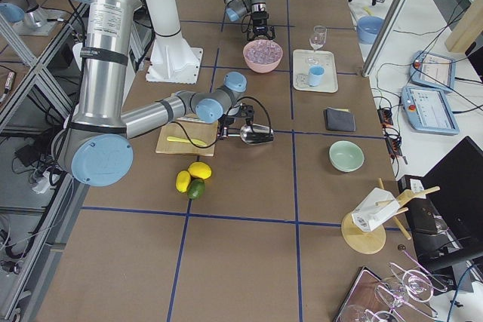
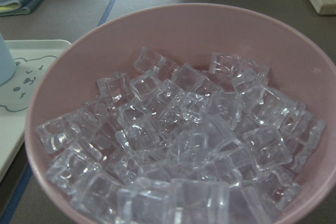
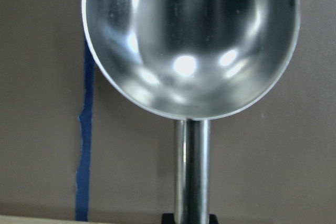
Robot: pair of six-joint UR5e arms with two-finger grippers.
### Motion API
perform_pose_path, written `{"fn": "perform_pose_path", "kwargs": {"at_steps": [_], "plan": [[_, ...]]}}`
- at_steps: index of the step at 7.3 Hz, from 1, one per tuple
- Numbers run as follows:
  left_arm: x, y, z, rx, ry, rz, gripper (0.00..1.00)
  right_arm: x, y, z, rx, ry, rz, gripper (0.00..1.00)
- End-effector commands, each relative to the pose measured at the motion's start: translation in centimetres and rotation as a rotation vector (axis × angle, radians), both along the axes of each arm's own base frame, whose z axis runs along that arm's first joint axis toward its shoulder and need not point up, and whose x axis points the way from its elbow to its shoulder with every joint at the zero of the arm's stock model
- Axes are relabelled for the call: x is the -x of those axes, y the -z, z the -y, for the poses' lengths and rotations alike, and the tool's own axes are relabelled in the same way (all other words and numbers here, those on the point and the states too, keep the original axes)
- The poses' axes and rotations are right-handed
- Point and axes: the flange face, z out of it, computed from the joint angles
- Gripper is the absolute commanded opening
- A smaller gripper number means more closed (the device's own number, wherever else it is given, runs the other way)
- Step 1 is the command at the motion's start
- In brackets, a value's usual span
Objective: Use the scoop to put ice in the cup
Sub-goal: 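Lower the scoop onto the table and open the right gripper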
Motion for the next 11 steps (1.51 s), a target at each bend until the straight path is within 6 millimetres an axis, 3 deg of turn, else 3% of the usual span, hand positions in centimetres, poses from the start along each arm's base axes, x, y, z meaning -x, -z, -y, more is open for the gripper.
{"fn": "perform_pose_path", "kwargs": {"at_steps": [1, 2, 3, 4, 5, 7, 9, 11], "plan": [[0.0, 0.0, 0.0, 0.0, 0.0, 0.0, 1.0, 0.9, -0.2, -0.5, 0.001, 0.007, -0.011, 0.0], [0.0, 0.0, 0.0, 0.0, 0.0, 0.0, 1.0, 1.3, -0.1, -0.9, 0.001, 0.019, -0.011, 0.0], [0.0, 0.0, 0.0, 0.0, 0.0, 0.0, 1.0, 1.4, -0.1, -0.9, 0.001, 0.021, -0.011, 0.07], [0.0, 0.0, 0.0, 0.0, 0.0, 0.0, 1.0, 1.5, 0.0, -0.9, 0.001, 0.02, -0.009, 0.38], [0.0, 0.0, 0.0, 0.0, 0.0, 0.0, 1.0, 1.5, 0.6, -0.4, -0.024, -0.001, -0.011, 0.99], [0.0, 0.0, 0.0, 0.001, 0.0, 0.0, 1.0, 0.8, 0.9, 0.3, -0.033, -0.025, -0.008, 1.0], [0.1, -0.1, 0.1, 0.001, 0.001, 0.001, 1.0, -2.1, 1.5, 2.5, -0.041, -0.096, 0.003, 1.0], [0.2, -0.2, 0.1, 0.003, 0.003, 0.002, 1.0, -6.8, 2.0, 5.9, -0.139, -0.118, 0.024, 1.0]]}}
